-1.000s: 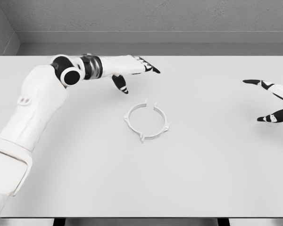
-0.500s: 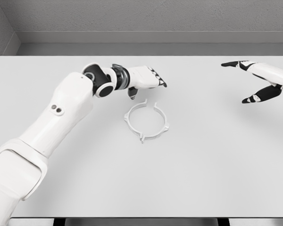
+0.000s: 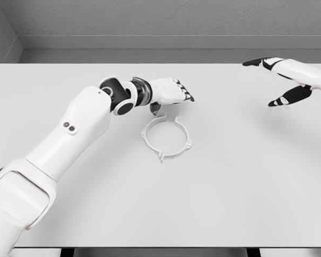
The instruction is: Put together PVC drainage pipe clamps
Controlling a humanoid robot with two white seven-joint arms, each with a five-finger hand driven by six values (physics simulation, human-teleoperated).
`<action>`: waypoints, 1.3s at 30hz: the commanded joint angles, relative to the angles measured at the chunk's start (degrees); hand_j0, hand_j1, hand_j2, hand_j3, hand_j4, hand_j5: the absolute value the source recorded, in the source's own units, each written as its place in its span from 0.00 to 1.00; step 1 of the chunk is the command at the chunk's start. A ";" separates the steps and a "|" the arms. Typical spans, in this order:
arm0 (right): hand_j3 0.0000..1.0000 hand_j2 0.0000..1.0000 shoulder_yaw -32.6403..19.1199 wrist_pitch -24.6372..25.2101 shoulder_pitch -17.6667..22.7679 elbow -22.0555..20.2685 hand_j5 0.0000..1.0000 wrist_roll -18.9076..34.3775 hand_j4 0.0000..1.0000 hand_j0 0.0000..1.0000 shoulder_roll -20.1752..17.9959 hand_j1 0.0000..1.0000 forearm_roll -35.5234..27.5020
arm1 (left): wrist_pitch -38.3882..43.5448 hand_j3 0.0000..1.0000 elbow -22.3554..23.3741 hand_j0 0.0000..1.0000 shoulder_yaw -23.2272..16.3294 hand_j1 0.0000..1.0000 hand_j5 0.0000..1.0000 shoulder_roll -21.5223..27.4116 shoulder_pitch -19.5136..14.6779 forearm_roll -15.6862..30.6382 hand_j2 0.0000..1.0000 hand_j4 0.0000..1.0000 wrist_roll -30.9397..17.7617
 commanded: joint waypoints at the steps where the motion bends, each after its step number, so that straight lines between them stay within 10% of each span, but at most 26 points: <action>1: 1.00 1.00 0.03 0.13 0.00 0.14 1.00 -0.02 1.00 1.00 1.07 1.00 2.26 | 0.10 1.00 -0.01 1.00 -0.54 1.00 1.00 -0.33 0.00 0.09 1.00 1.00 0.63; 39: 1.00 1.00 -0.15 0.13 0.53 -0.13 1.00 -0.02 1.00 1.00 -0.69 1.00 2.52 | -0.34 1.00 -0.80 1.00 -1.68 1.00 1.00 -1.82 0.35 1.14 1.00 1.00 1.25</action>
